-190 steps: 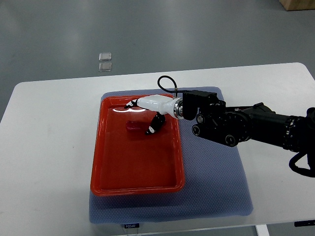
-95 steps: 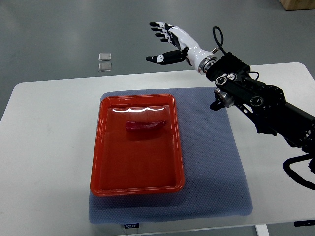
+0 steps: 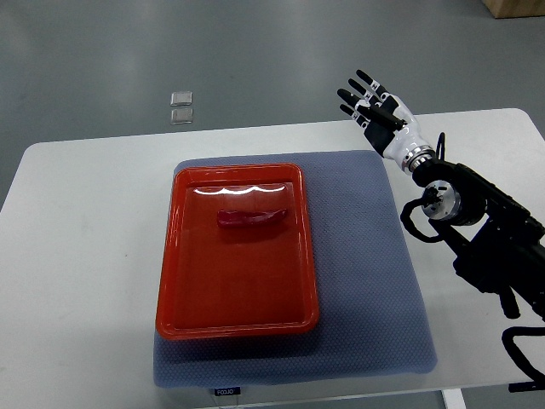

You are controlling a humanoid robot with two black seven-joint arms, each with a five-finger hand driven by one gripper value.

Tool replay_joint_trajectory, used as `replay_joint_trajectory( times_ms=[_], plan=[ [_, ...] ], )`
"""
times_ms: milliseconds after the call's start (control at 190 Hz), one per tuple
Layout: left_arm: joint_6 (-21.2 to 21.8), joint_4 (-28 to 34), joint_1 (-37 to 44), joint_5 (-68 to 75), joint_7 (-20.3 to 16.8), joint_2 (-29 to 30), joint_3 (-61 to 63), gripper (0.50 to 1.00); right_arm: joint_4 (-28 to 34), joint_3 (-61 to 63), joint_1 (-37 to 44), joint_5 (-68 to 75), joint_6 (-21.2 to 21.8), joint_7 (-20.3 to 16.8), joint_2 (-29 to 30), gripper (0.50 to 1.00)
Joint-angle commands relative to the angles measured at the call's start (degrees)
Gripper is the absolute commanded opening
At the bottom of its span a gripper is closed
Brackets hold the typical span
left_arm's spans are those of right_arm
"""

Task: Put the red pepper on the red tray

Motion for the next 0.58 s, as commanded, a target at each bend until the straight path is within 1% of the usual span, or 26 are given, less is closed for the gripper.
replay_joint_trajectory(
  times_ms=[0,95,200,253,374,579],
  plan=[
    [0.0,0.0,0.0,0.0,0.0,0.0,0.0,1.0,-0.5,0.2,-1.6,4.1,3.2,0.1,0.0,0.893],
    [0.0,0.0,0.0,0.0,0.0,0.0,0.0,1.0,-1.0,0.2,-2.5,7.4,5.5,0.1,-0.1,0.893],
    [0.0,0.0,0.0,0.0,0.0,0.0,0.0,1.0,-2.0,0.2,-2.9,9.9,6.6,0.2,-0.1,0.895],
    [0.0,0.0,-0.1,0.0,0.0,0.0,0.0,1.0,-2.6,0.2,-2.9,10.8,7.2,0.4,-0.2,0.907],
    [0.0,0.0,-0.1,0.0,0.0,0.0,0.0,1.0,-3.6,0.1,-3.1,11.9,10.5,0.4,-0.1,0.909],
    [0.0,0.0,-0.1,0.0,0.0,0.0,-0.1,1.0,-3.6,0.1,-3.4,11.9,10.5,0.4,0.1,0.909]
  ],
)
